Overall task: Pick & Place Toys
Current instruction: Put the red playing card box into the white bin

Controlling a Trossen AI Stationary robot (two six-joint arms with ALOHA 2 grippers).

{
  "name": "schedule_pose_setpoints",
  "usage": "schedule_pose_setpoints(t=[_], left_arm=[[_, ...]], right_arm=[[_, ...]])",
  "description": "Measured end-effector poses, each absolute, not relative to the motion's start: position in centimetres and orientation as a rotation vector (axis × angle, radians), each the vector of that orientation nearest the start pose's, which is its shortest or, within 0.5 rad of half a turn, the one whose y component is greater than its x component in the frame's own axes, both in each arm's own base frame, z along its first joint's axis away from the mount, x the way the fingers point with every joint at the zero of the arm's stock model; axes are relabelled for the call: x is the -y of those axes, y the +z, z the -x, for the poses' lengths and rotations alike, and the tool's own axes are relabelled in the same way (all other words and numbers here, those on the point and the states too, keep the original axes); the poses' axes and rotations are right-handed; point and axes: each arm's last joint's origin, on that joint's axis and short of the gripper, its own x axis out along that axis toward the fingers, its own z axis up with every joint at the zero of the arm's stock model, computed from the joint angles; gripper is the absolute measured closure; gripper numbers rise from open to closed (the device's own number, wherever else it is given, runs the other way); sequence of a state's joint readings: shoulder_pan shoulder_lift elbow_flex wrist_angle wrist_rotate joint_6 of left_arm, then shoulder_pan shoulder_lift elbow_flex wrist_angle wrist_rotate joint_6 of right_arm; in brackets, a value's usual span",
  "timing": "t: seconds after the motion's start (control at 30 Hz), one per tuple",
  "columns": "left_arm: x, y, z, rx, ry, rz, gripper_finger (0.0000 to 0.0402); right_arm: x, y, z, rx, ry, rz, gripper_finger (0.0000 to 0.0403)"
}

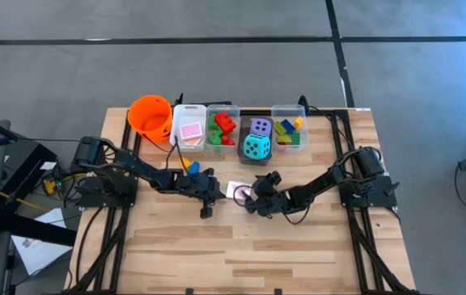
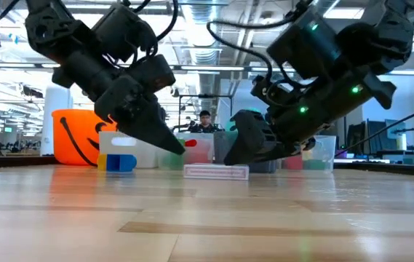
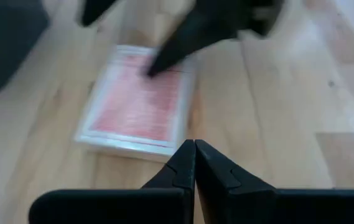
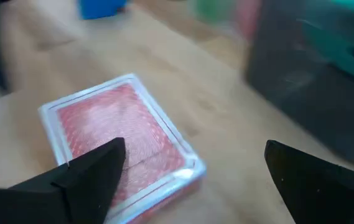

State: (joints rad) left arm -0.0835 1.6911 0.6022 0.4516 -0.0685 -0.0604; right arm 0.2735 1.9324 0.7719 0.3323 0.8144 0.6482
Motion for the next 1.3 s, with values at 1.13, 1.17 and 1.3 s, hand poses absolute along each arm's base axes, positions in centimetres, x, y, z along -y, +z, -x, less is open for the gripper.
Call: schedule_pose_setpoints(t=[1.13, 1.17, 1.3], left_arm=[[1.8, 14.9, -28.7, -0.572, 0.09, -0.01, 0.0262], [1.8, 14.9, -28.7, -0.57, 0.09, -0.009, 0.026], [1.8, 14.9, -28.7, -0.57, 0.09, -0.008, 0.0251]], right_arm=[[-9.1, 8.7, -32.2, -0.574, -0.422, -0.168, 0.0023], [-9.1, 8.7, -32.2, -0.575, -0.423, -0.169, 0.0023], [-9.2, 8.6, -32.2, -0.592, -0.394, -0.18, 0.0023]])
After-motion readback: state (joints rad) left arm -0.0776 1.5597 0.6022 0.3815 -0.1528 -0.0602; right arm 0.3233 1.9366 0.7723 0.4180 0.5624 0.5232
